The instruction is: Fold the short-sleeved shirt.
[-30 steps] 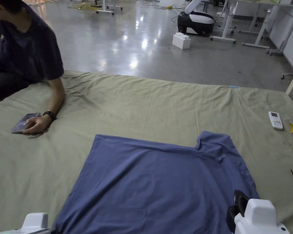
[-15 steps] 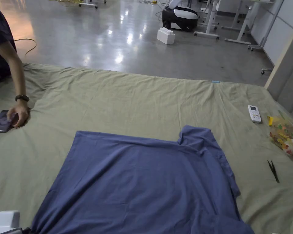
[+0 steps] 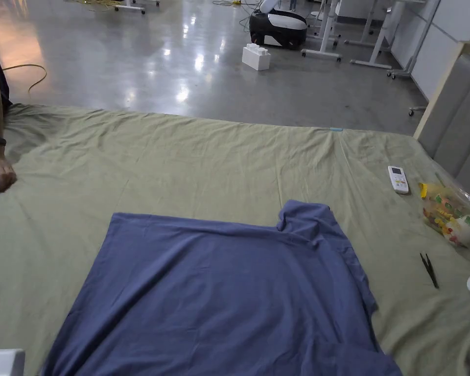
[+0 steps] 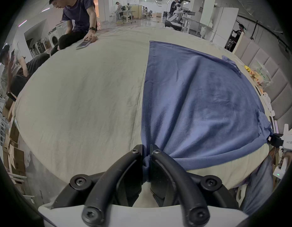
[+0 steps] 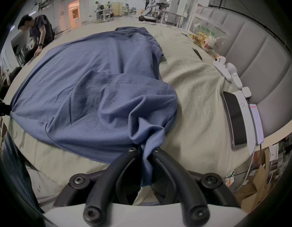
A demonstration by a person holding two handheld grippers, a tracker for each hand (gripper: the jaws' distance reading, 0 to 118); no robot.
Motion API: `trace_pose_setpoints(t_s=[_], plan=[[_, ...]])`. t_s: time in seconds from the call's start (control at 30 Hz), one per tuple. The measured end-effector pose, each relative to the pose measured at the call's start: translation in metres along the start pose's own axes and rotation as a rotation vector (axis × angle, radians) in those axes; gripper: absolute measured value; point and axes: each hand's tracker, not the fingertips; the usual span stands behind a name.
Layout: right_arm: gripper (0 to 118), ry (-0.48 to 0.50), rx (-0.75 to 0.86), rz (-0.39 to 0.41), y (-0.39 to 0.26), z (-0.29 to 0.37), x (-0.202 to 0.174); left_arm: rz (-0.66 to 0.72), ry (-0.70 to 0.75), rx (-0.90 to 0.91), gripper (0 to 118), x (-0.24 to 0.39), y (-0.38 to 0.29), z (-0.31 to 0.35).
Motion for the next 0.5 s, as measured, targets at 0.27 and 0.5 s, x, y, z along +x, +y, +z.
trace_pose_setpoints(t_s=[0.27, 0.5], plan=[[7, -0.031, -0.007, 0.063, 0.003, 0.014, 0.003, 0.020, -0.013, 0.028, 8, -0.001, 0.000, 0.008], [7, 0.001, 0.063, 0.007, 0.025, 0.034, 0.014, 0.010, -0.010, 0.138, 8, 0.001, 0.021, 0.018]])
